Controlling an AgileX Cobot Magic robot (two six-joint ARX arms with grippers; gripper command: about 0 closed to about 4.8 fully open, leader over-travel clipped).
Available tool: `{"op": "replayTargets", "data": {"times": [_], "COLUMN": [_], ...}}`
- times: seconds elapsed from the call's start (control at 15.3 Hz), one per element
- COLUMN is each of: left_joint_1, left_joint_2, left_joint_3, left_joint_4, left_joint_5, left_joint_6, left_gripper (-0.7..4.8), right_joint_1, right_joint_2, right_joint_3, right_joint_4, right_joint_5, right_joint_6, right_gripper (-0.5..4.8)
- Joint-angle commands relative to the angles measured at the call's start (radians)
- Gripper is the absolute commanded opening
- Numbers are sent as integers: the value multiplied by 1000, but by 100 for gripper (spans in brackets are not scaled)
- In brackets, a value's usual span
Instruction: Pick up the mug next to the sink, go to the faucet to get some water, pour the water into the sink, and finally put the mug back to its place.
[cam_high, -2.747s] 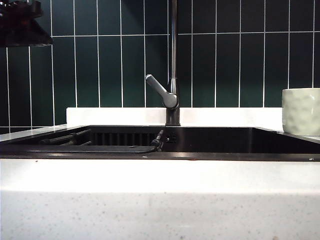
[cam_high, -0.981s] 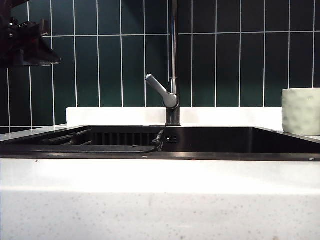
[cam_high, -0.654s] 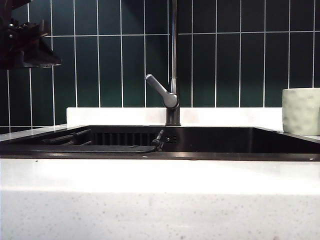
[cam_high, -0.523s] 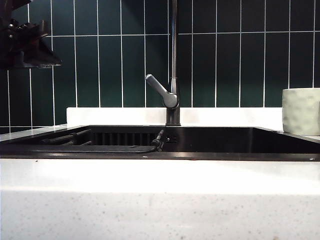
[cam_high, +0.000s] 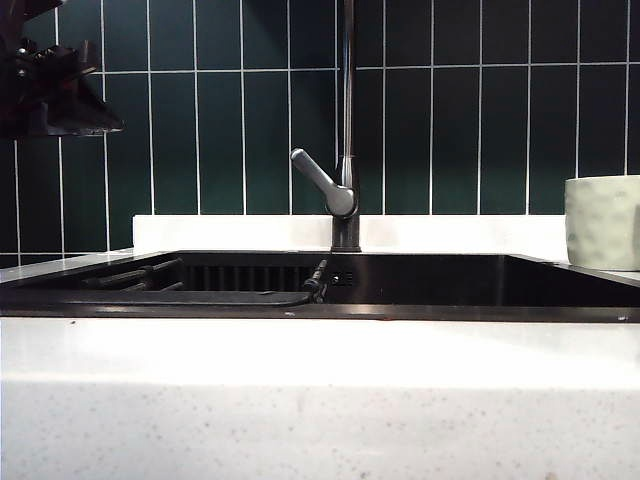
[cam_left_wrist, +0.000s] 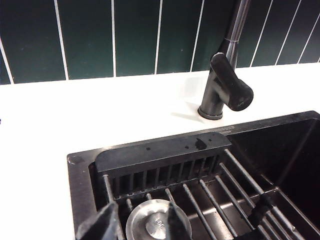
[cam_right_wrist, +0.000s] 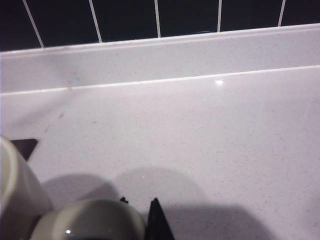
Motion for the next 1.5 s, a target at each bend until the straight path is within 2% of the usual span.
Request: {"op": "replayTargets", "data": {"times": [0.07,0.39,0.65,0.78,1.05,1.11,1.24,1.5], "left_joint_1": [0,1,-1,-1,-1,-2,-15,-56], "left_joint_2": [-3,39,213,312,498,534,647,824], "left_joint_3": [7,124,284,360,520,556,676,883], "left_joint_4": [31,9,-8,-7,-4,-4,-5,-7], "left_joint_5": [74,125,259,323,452,458,465,482], "left_joint_6": [-3,-11,-68,-93,-89,-89,-89,-90], "left_gripper": [120,122,122,122,126,127,187,187], "right_joint_1": [1,5,65,128,322,362,447,517], "right_joint_2": [-23,-144,-250,-266,-265,-257,-221,-145], "right_joint_3": [5,15,19,55,229,276,387,527], "right_joint_4": [51,60,59,24,-186,-241,-336,-457], "right_joint_5": [-25,-24,-55,-95,-102,-101,-98,-92], "right_joint_6": [32,95,187,227,240,233,219,208], "right_gripper": [30,16,-1,-1,-1,-1,-1,-1]}}
